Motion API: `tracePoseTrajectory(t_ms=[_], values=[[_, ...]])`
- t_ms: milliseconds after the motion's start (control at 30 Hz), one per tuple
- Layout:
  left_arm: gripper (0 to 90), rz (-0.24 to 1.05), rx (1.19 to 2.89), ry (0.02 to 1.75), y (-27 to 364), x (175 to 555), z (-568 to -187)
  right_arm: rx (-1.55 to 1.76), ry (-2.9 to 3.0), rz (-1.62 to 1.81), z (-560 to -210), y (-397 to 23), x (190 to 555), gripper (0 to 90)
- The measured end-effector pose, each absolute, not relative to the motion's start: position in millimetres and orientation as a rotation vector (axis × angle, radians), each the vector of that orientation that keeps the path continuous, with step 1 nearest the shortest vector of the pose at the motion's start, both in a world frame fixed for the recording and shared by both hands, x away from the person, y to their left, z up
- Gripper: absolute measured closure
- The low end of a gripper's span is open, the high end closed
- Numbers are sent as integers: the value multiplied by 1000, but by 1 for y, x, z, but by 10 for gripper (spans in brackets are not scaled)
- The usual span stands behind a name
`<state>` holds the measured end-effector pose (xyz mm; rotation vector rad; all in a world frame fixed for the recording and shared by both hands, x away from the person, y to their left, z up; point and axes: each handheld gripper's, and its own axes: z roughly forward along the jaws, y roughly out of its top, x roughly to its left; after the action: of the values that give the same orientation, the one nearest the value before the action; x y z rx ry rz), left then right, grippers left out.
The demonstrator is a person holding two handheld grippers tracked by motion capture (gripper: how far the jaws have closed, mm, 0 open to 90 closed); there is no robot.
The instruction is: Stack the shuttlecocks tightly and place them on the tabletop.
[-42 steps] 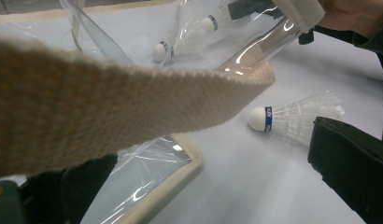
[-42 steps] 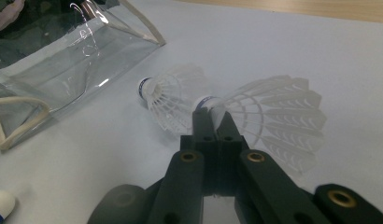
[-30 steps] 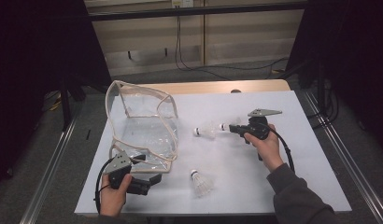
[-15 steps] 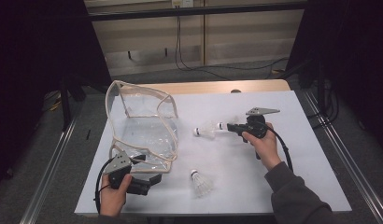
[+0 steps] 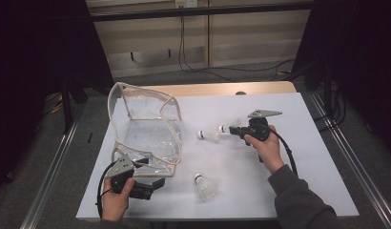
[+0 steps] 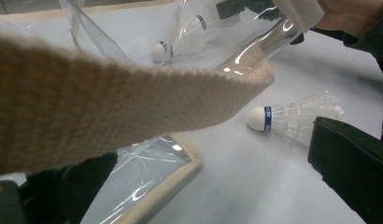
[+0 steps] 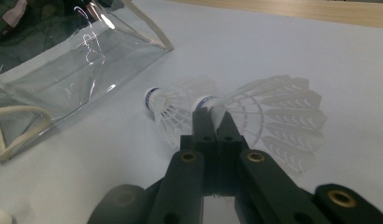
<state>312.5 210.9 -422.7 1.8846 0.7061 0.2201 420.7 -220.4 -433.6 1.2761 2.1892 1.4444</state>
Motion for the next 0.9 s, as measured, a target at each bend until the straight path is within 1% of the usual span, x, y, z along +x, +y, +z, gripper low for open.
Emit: tracePoseTrajectory(t_ms=[900], values=[[12,221,1892,710,211,313,-423,1257,2216,1453,-437,-209,426,900]])
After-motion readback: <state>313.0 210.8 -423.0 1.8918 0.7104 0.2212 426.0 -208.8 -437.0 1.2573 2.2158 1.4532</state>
